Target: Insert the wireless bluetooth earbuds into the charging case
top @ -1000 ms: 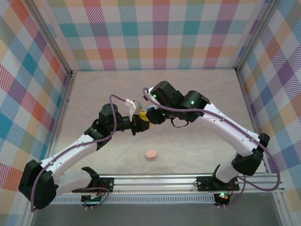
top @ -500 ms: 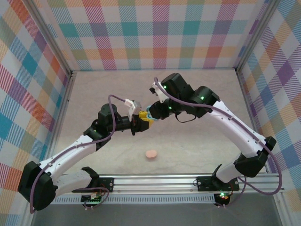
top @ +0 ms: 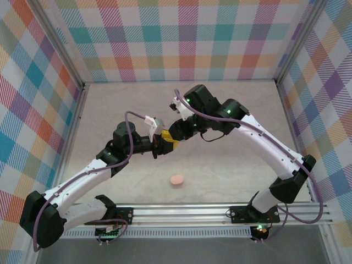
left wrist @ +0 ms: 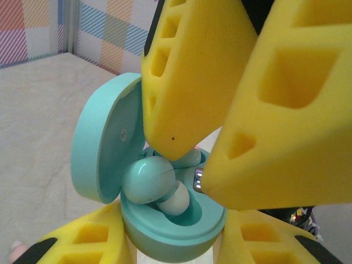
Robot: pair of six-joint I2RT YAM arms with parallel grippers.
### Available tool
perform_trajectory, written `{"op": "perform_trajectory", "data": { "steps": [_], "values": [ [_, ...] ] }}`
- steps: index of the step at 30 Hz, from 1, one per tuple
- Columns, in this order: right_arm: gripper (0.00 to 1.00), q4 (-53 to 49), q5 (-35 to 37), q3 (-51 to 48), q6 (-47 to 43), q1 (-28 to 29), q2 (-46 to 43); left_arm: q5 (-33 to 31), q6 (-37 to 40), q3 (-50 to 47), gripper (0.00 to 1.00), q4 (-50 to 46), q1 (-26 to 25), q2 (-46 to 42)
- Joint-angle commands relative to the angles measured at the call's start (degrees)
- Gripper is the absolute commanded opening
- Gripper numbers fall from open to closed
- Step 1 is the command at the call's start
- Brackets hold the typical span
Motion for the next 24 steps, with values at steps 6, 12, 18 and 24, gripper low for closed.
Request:
{"op": "perform_trajectory", "data": {
  "steps": [6,12,18,24],
  "values": [
    [0.37,-0.7,2.1,1.5,-2.6,-0.3,1.6,1.5,1.2,-0.4,0.00,0.4,-0.6,-1.5],
    [0.37,-1.3,2.3,2.6,-3.3,-0.3,3.0,1.6,1.2,-0.2,0.00,0.2,-0.6,-1.2],
    [0.37,-2.4,4.0,3.8,-4.4,-0.5,3.7,1.5,1.3,-0.2,0.00,0.0,-0.6,-1.2],
    [0.32,-3.9,4.1,5.3,-4.3,-0.8,4.5,1.5,1.4,-0.2,0.00,0.1,-0.6,-1.1]
  ]
}}
